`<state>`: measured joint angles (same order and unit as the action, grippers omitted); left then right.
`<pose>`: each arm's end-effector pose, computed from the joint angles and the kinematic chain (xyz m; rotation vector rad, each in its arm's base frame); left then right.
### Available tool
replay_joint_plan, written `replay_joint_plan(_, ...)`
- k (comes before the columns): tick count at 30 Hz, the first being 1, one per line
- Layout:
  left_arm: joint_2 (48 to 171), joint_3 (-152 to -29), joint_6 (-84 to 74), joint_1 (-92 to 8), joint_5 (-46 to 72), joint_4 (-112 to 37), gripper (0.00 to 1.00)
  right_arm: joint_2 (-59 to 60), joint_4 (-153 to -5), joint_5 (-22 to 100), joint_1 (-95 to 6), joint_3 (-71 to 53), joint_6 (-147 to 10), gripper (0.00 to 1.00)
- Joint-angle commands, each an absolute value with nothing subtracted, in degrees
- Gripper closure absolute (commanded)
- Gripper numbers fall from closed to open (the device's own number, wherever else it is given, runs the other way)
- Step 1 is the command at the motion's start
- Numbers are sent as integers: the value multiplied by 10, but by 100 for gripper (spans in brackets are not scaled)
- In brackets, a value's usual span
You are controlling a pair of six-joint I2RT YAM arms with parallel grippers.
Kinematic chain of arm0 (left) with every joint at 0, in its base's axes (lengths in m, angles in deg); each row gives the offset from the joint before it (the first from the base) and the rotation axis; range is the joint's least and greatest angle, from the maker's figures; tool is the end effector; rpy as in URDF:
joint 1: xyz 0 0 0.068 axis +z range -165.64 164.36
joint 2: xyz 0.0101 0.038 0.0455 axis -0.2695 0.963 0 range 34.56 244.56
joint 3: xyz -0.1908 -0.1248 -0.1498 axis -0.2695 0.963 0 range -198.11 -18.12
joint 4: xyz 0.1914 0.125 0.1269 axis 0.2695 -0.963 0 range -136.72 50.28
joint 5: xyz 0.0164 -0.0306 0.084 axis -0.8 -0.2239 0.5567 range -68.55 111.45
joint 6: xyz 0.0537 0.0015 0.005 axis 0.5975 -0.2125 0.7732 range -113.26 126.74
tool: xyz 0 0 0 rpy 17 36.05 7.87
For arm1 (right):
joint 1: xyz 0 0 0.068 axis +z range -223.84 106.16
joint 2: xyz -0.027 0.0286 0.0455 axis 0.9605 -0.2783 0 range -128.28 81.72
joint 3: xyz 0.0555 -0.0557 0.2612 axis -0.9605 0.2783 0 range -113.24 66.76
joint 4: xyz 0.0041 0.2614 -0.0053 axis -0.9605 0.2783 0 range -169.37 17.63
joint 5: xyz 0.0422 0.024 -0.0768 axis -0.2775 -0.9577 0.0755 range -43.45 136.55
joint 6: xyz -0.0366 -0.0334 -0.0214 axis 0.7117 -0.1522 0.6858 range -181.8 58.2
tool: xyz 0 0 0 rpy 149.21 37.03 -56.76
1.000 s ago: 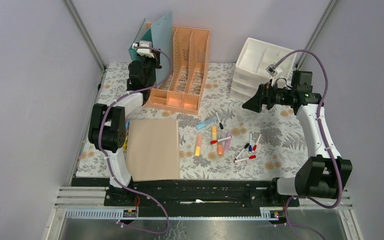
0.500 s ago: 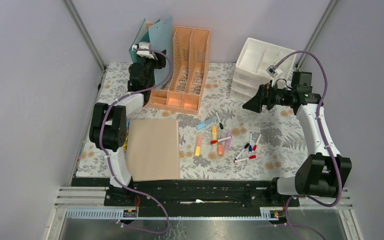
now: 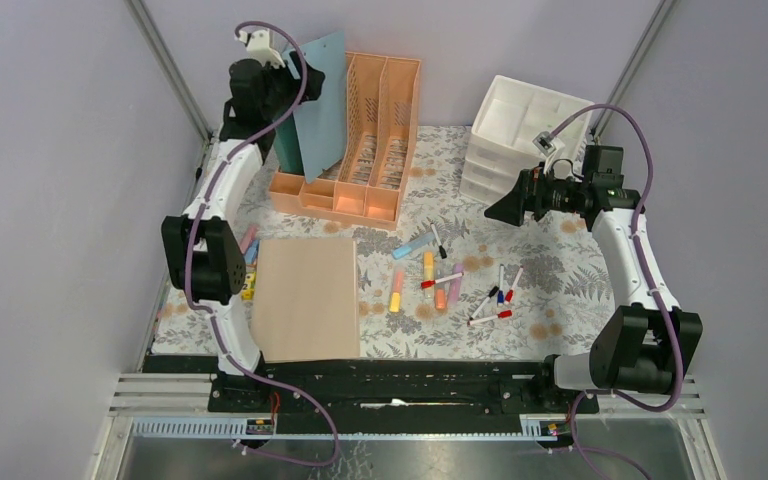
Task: Organize the desk
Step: Place the folder in the storage box.
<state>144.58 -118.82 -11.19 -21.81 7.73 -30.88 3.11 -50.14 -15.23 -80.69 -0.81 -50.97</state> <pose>0.4667 -0.0590 0.3802 0.0260 1.6023 -0.5168 0.2907 -0.0033 0.3255 -0.6063 1.9244 1.0110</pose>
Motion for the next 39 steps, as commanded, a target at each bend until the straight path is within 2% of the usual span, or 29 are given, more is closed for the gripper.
replay_joint_plan(1,1475,-1294,-151,-210,39,-478,29,41,-526,-180,-811,-1,-521,0)
replay_joint_plan(6,1514,-1387,-142,-210,21,-557,36,49,-537,-186,-812,7,-528,0)
replay_joint_plan(9,1521,-1394,-134,-210,13,-567,46,57,-538,-187,-814,11,-529,0)
replay_joint_plan(13,1527,-1399,-124,-211,12,-567,72,67,-538,-187,-816,18,-529,0)
replay_joint_plan(16,1527,-1413,-117,-212,16,-567,100,72,-538,-187,-817,22,-529,0)
replay_joint_plan(20,1502,-1396,-99,-217,40,-534,100,76,-538,-187,-819,24,-529,0)
replay_joint_plan(29,1341,-1123,-29,-231,87,-248,100,83,-538,-187,-822,30,-529,0)
replay_joint_plan(39,1375,-1086,6,-234,56,-105,100,88,-538,-187,-824,39,-529,0)
